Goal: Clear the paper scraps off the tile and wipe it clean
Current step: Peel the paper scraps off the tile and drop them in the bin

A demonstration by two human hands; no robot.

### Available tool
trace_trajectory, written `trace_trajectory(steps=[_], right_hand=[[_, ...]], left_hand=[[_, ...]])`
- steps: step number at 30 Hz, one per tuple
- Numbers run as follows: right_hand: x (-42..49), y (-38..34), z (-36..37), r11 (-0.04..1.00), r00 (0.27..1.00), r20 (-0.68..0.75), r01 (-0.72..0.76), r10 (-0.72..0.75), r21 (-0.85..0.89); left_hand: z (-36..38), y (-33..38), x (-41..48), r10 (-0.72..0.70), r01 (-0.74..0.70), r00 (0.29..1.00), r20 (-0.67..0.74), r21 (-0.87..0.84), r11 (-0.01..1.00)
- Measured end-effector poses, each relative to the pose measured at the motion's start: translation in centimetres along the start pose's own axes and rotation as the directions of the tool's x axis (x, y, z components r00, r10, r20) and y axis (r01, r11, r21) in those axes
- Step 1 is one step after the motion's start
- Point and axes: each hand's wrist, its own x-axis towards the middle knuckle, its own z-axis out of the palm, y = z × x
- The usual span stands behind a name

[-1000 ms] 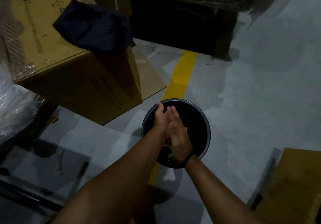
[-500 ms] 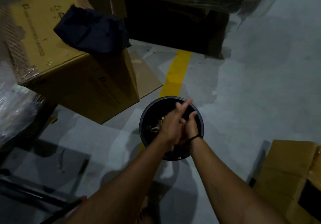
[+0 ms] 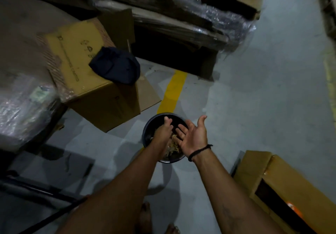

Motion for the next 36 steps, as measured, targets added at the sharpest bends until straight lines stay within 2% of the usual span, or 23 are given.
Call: trace_trajectory(steps=[2, 3, 5, 7, 9, 13, 18, 20, 23, 27, 31, 34, 36], right_hand=[[-3.4, -0.9, 1.6, 0.99, 0.997, -0.013, 0.074, -0.076, -0.122], [-5.3, -1.2, 2.7, 0.962, 0.991, -0.025, 0.12, -0.13, -0.244], [-8.7, -1.5, 4.6, 0.867, 0.976, -0.031, 0.176, -0.215, -0.466], [-12.4, -1.3, 6.7, 0.796, 0.973, 0.023, 0.203, -0.232, -0.57], [-15.6, -0.9, 8.6, 0.739, 0.963, 0.09, 0.253, -0.254, -0.624], [-21.6, 0.6, 12.6, 0.535, 0.937, 0.271, 0.348, -0.219, -0.77], [-27.2, 4.4, 17.7, 0.368, 0.803, 0.573, 0.588, -0.164, -0.72], [-29.3, 6.7, 20.0, 0.308, 0.739, 0.665, 0.662, -0.112, -0.684], [-32.4, 10.5, 22.8, 0.245, 0.614, 0.79, 0.765, 0.003, -0.595], [-35.0, 15.8, 26.0, 0.221, 0.49, 0.862, 0.833, 0.131, -0.508], [-35.6, 21.0, 29.1, 0.149, 0.427, 0.886, 0.878, 0.181, -0.454], [-35.6, 25.7, 31.0, -0.002, 0.376, 0.893, 0.922, 0.249, -0.387], [-35.7, 29.2, 32.2, -0.1, 0.323, 0.91, 0.946, 0.259, -0.307]], left_hand=[[0.3, 3.2, -3.8, 0.053, -0.049, 0.998, 0.034, -0.108, 0.993], [0.4, 4.8, -5.9, 0.076, -0.07, 0.996, 0.041, -0.128, 0.989], [0.2, 7.3, -9.9, 0.114, -0.11, 0.993, 0.02, -0.15, 0.983], [-0.4, 9.0, -14.0, 0.137, -0.138, 0.99, -0.017, -0.173, 0.975], [-1.3, 10.0, -18.2, 0.173, -0.181, 0.983, -0.056, -0.195, 0.964], [-5.0, 10.8, -26.3, 0.249, -0.277, 0.953, -0.172, -0.165, 0.947], [-11.4, 9.6, -36.1, 0.376, -0.461, 0.832, -0.409, -0.131, 0.878], [-14.2, 8.7, -40.0, 0.395, -0.528, 0.746, -0.536, -0.115, 0.841], [-19.0, 6.7, -45.4, 0.377, -0.605, 0.578, -0.723, -0.07, 0.793], [-25.9, 3.5, -51.3, 0.384, -0.595, 0.352, -0.853, 0.113, 0.796], [-33.3, -1.0, -56.2, 0.388, -0.43, 0.106, -0.916, 0.31, 0.848], [-39.1, -4.8, -60.3, 0.429, -0.207, -0.121, -0.895, 0.446, 0.871], [-43.3, -7.4, -62.6, 0.457, -0.02, -0.212, -0.864, 0.472, 0.882]])
